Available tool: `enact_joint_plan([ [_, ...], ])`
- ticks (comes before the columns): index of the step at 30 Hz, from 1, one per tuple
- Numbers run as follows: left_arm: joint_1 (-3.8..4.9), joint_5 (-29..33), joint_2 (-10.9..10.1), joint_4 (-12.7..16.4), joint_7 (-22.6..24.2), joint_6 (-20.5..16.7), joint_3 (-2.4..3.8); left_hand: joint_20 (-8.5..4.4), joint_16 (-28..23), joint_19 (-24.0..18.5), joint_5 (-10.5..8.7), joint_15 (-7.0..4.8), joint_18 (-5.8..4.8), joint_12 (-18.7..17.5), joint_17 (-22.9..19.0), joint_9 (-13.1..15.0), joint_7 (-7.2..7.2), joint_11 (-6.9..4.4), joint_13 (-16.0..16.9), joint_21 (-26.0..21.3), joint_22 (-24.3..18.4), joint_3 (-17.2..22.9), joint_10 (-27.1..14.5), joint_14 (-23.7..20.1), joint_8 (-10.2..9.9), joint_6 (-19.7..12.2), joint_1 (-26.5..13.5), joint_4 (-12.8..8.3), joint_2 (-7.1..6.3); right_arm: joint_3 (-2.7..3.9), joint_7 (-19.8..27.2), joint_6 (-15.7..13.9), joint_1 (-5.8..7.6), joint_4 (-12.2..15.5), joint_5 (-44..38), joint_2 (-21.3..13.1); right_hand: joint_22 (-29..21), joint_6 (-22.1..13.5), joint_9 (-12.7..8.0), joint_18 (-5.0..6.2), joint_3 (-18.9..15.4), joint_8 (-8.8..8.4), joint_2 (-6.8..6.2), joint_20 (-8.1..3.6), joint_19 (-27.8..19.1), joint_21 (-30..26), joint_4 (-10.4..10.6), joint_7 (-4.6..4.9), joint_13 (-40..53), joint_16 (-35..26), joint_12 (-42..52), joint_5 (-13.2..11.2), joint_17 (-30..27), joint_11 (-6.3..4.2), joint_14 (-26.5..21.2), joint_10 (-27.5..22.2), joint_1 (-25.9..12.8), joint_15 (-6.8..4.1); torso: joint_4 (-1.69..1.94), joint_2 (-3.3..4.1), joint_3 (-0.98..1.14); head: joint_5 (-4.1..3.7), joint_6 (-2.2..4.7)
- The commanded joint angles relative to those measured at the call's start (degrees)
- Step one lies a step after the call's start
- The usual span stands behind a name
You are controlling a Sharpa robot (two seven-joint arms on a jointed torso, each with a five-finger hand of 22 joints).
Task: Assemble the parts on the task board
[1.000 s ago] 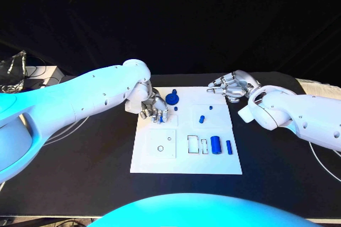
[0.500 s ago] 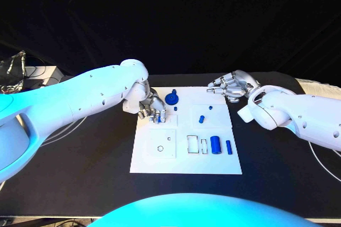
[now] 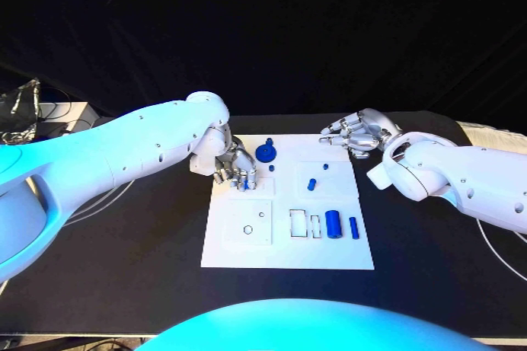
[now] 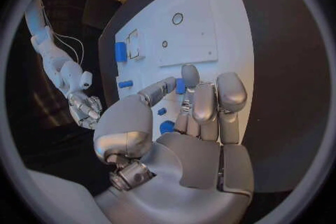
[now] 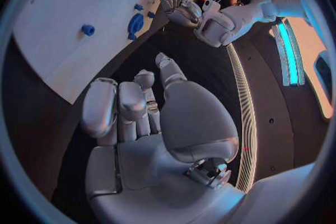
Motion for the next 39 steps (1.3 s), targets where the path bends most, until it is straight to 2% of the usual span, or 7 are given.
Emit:
enact_joint_plan([
  [1,-0.24,0.0,0.3,0.0,0.3,0.7,-0.15,-0.08,0.2,0.3,0.34,0.06,-0.71,-0.3,0.1,0.1,-1.89,-0.45,0.1,0.0,6.0,3.6,-0.1,0.4,-0.5,2.4,3.5,-3.4,2.77,0.02,0.6,0.8,-0.02,0.1,-0.6,0.0,8.9,0.2,-0.1,0.03,0.0,-0.18,0.13,-0.32,4.4,0.1,-0.3,0.13,0.0,-0.2,-0.1,0.4,0.0,-0.31,0.1,0.1,0.5,-0.35,0.00,0.03,0.05,-0.11,0.00],
  [4,-0.25,0.0,0.4,-0.1,0.3,0.6,-0.16,-0.08,0.1,0.3,0.37,0.06,-0.70,-0.3,0.1,0.1,-1.90,-0.44,0.1,-0.1,6.0,3.5,-0.1,0.3,-0.5,2.4,3.5,-3.4,2.74,0.02,0.6,0.9,-0.02,0.1,-0.7,0.0,8.9,0.2,-0.1,0.03,0.2,-0.18,0.20,-0.33,4.4,0.1,-0.6,0.13,0.0,-0.2,-0.2,0.4,0.0,-0.33,0.1,0.1,0.8,-0.36,0.00,0.04,0.05,-0.38,0.00],
  [12,-0.26,0.1,0.5,0.2,0.6,0.6,-0.16,-0.06,0.1,0.3,0.35,0.08,-0.70,-0.4,0.0,0.2,-1.89,-0.43,0.1,-0.2,6.0,3.4,-0.1,0.3,-0.6,2.4,3.4,-3.3,2.87,0.02,0.6,0.9,-0.02,0.0,-0.9,0.1,8.9,0.2,-0.1,0.03,0.2,-0.18,0.20,-0.33,4.4,0.1,-0.6,0.13,0.0,-0.2,-0.2,0.4,0.0,-0.33,0.1,0.1,0.8,-0.36,0.08,0.00,0.05,-0.20,0.00],
  [18,-0.26,0.2,0.8,0.3,0.6,0.8,-0.15,-0.04,0.1,0.3,0.35,0.09,-0.71,-0.3,0.0,0.4,-1.89,-0.42,0.2,-0.1,6.0,3.4,-0.2,0.3,-0.7,2.4,3.3,-3.4,2.98,0.02,0.6,1.0,-0.02,0.0,-0.9,0.2,8.9,0.2,-0.1,0.03,0.2,-0.18,0.20,-0.33,4.4,0.1,-0.6,0.13,0.0,-0.2,-0.2,0.4,0.0,-0.33,0.1,0.1,0.8,-0.36,-0.01,0.00,0.01,-0.12,0.00],
  [30,-0.26,-0.6,1.2,-0.6,-0.6,3.8,-0.18,-0.03,0.2,0.3,0.86,0.09,-0.71,-0.5,0.2,0.4,-1.91,-0.45,0.1,-0.1,6.0,2.9,0.0,0.4,-1.2,2.8,3.8,-3.6,2.67,0.02,0.6,1.0,-0.02,0.0,-0.9,0.2,8.9,0.2,-0.1,0.03,0.2,-0.18,0.20,-0.33,4.4,0.1,-0.6,0.13,0.0,-0.2,-0.2,0.4,0.0,-0.33,0.1,0.1,0.8,-0.36,0.02,0.04,0.01,-0.16,0.00],
  [39,-0.27,-0.7,1.3,-0.8,-0.7,4.3,-0.22,-0.04,0.2,0.3,1.02,0.08,-0.73,-0.6,0.3,0.4,-1.89,-0.46,0.1,0.0,6.1,2.7,0.0,0.4,-1.5,2.9,4.0,-3.6,2.68,0.02,0.6,1.0,-0.02,0.0,-0.9,0.2,8.9,0.2,-0.1,0.03,0.2,-0.18,0.20,-0.33,4.4,0.1,-0.6,0.13,0.0,-0.2,-0.2,0.4,0.0,-0.33,0.1,0.1,0.8,-0.36,0.02,0.06,0.03,-0.16,0.00],
])
